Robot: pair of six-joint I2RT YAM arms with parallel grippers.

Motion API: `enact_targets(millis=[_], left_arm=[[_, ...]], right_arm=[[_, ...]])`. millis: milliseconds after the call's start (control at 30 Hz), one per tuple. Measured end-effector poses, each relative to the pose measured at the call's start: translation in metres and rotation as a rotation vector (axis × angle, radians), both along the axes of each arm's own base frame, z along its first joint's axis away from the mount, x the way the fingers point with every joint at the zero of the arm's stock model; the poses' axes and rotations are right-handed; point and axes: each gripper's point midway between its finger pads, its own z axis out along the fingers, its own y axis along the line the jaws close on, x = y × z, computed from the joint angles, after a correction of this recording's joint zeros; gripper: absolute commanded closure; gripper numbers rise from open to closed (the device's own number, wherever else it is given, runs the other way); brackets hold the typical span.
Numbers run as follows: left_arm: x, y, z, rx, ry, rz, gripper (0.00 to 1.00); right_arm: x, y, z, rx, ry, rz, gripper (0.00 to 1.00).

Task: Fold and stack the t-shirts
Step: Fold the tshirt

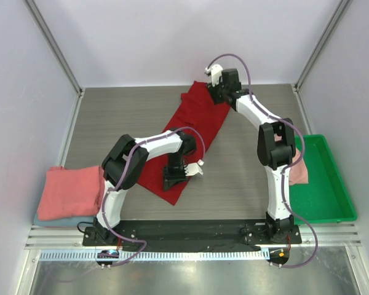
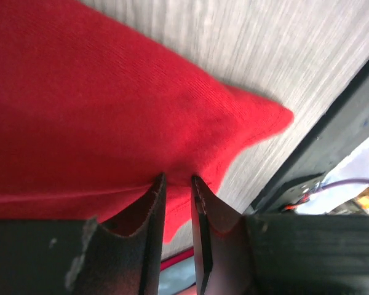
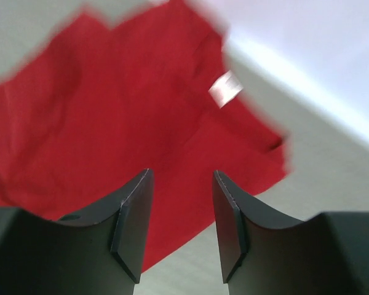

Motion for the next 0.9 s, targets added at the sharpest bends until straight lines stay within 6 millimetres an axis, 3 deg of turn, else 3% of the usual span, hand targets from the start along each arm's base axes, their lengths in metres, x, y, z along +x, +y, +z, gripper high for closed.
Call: enact_targets(millis=[133, 233, 567, 900], left_arm=[[-0.002, 0.001, -0.006, 0.027, -0.001, 0.045, 0.76], [-0.003, 0.000, -0.006, 0.040, -0.004, 0.078, 0.76], [-0.024, -0.019, -0.008, 0.154, 0.020, 0.103, 0.77], [-0.042, -0.078, -0.007, 0.184, 0.081, 0.086, 0.77]], right_arm=[[-0.021, -0.002, -0.077, -0.029, 0.180, 0.003, 0.52], [-0.029, 0.002, -0.123, -0.019, 0.278, 0.002, 0.53], [-0.007, 0.025, -0.121, -0.019, 0.304, 0.023, 0.50], [0.007, 0.055, -0.121, 0.026, 0.293, 0.091, 0.48]])
